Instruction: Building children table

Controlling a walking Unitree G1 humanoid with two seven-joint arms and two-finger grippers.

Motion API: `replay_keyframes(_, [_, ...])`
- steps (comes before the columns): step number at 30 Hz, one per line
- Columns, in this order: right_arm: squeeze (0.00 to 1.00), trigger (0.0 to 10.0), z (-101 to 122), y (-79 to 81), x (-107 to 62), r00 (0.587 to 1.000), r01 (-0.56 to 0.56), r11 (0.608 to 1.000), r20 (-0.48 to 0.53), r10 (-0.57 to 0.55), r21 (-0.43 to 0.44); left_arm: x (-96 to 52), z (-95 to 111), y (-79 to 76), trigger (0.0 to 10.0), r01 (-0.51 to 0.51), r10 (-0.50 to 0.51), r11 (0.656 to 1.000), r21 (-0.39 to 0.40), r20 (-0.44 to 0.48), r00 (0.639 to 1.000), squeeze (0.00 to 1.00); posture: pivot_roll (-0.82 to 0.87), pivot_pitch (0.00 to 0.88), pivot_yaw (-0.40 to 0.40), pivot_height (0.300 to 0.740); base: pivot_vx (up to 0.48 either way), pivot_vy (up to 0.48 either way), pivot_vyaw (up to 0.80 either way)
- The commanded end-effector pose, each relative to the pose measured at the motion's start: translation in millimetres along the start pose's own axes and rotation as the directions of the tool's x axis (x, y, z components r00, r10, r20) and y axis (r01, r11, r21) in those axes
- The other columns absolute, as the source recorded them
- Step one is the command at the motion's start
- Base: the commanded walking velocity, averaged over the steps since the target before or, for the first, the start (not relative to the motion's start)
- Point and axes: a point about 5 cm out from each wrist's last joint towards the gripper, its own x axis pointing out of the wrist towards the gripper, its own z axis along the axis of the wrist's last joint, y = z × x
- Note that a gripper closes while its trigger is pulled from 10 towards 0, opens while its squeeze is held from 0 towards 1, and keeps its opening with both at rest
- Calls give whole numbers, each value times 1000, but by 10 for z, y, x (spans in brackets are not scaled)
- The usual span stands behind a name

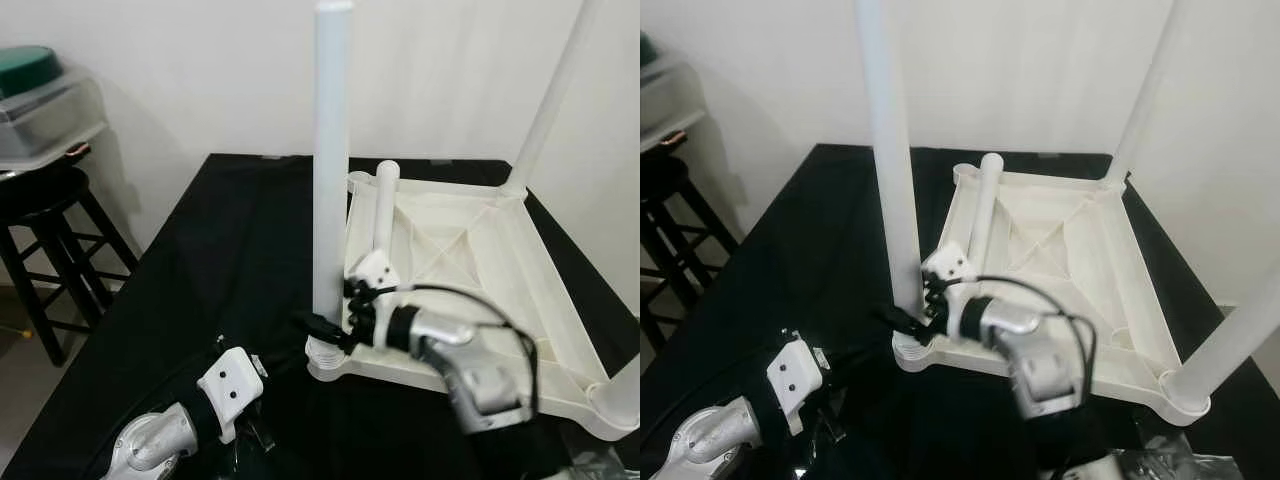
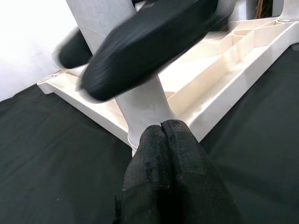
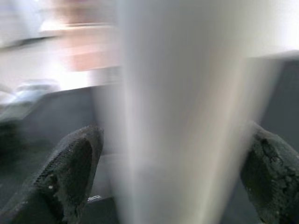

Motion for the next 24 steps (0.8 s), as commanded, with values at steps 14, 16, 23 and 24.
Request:
replay_keyframes(14, [0,10000,363,-584,-55,988,-148,989,41,147,26,23,-77,-49,10000,5,-6,1000,-12,-35,999,0,-6,0,-51,740,0,0,0])
replay_keyframes(16, [0,0,379,-636,-58,985,-166,985,48,163,48,24,-79,-56,10000,5,-6,1000,-11,-36,999,0,-5,0,-55,740,0,0,0])
replay_keyframes(23, [0,0,366,-666,-77,982,-184,981,65,180,58,29,-81,-67,10000,4,-4,1000,-11,-36,999,0,-5,0,-59,740,0,0,0])
replay_keyframes(24, [0,0,357,-670,-84,982,-178,982,66,174,57,29,-81,-69,10000,3,-4,1000,-12,-36,999,0,-6,0,-59,740,0,0,0])
